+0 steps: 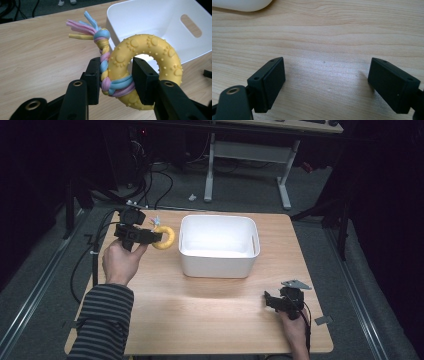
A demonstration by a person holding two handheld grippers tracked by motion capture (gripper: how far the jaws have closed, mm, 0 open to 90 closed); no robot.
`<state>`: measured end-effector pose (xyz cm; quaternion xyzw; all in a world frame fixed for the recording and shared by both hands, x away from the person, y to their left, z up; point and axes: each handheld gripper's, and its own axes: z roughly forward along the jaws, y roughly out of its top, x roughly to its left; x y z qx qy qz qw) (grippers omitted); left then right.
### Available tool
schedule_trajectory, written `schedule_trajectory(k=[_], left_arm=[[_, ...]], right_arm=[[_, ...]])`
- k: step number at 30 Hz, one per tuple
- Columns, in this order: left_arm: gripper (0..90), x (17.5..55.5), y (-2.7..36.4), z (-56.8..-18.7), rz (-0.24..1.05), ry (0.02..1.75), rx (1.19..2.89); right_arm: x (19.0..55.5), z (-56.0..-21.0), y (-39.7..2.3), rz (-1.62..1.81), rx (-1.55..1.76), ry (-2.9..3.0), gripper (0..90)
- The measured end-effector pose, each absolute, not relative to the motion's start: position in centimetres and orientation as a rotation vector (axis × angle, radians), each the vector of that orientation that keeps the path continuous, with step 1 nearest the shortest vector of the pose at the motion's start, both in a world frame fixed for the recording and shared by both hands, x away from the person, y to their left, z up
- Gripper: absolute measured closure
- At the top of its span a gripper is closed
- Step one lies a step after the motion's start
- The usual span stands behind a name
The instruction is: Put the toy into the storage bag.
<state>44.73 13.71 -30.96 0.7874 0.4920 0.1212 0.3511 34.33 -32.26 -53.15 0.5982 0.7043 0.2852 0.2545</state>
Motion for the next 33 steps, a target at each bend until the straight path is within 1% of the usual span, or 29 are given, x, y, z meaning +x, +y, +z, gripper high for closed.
schedule_trajectory(k=[9, 22, 33], left_arm=[[60.3, 45.8, 11.7, -30.0, 0.304, 1.234, 2.054], [60.3, 46.6, 9.9, -30.0, 0.281, 1.200, 2.052], [60.3, 47.4, 7.6, -30.3, 0.274, 1.164, 2.091]], right_arm=[[34.3, -53.1, -32.3, 0.775, 1.625, 1.913, 14.2], [34.3, -53.2, -32.3, 0.775, 1.625, 1.913, 14.2], [34.3, -53.2, -32.3, 0.774, 1.625, 1.913, 14.2]])
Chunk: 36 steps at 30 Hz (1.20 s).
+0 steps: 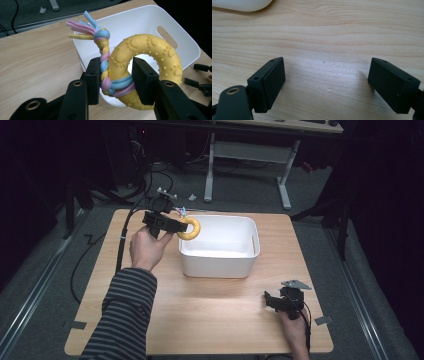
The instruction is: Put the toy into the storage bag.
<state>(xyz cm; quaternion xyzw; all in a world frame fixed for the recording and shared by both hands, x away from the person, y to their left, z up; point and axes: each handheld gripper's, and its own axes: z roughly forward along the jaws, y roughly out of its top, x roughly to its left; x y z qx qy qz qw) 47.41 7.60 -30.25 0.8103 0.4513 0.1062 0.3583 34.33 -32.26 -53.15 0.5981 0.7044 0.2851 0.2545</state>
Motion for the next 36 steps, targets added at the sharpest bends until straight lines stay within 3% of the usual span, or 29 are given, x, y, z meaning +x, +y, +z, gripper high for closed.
schedule_trajectory(k=[36], left_arm=[[60.2, 48.9, 2.4, -32.8, 0.265, 1.104, 2.233]], right_arm=[[34.3, -53.2, -32.3, 0.776, 1.623, 1.914, 14.3]])
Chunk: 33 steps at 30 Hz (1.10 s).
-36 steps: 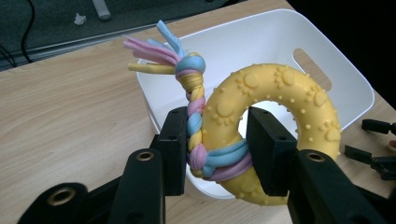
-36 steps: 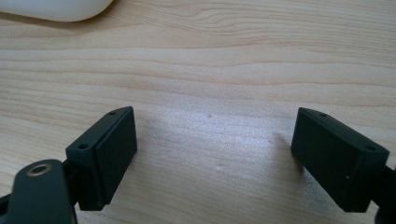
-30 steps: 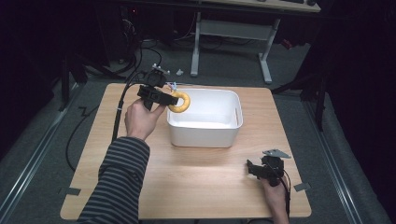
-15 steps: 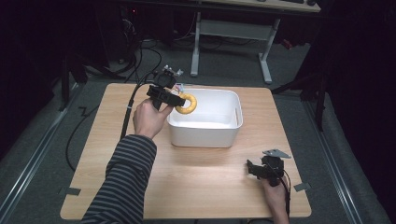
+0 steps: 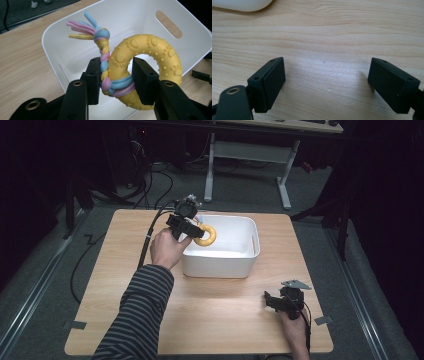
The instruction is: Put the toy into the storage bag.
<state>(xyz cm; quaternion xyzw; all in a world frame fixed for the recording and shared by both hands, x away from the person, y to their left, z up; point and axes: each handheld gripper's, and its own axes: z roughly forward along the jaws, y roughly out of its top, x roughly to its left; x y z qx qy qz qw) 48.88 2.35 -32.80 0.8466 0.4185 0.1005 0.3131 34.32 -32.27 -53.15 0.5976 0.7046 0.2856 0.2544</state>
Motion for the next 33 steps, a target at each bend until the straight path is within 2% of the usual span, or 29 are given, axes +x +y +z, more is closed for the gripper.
schedule_trajectory(k=[33], left_arm=[[60.0, 49.4, -0.2, -35.7, 0.253, 1.093, 2.347]], right_arm=[[34.3, -53.1, -32.3, 0.777, 1.622, 1.917, 14.3]])
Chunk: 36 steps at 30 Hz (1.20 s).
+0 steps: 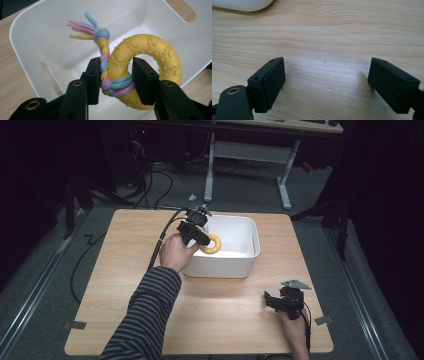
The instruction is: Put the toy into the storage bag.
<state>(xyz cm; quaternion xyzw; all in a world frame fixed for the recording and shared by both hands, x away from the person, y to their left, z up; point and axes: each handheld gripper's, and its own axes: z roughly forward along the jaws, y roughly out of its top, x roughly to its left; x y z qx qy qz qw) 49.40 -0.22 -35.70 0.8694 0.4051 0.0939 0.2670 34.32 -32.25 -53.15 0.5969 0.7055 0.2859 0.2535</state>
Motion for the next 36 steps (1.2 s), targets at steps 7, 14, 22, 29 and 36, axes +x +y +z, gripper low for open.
schedule_trajectory(k=[7, 14, 22, 29, 36], left_arm=[[60.0, 49.6, -0.1, -36.4, 0.240, 1.112, 2.370], [59.9, 49.6, -0.1, -36.5, 0.237, 1.121, 2.368], [59.8, 49.9, -0.2, -37.3, 0.229, 1.133, 2.388], [59.6, 49.9, -0.2, -37.4, 0.221, 1.144, 2.386], [56.3, 49.7, -0.1, -37.2, 0.244, 1.140, 2.374]], right_arm=[[34.3, -53.1, -32.2, 0.778, 1.623, 1.918, 14.4], [34.3, -53.2, -32.3, 0.778, 1.622, 1.918, 14.4], [34.3, -53.2, -32.3, 0.778, 1.620, 1.919, 14.4], [34.3, -53.1, -32.3, 0.778, 1.622, 1.918, 14.4], [34.3, -53.1, -32.3, 0.779, 1.622, 1.919, 14.4]])
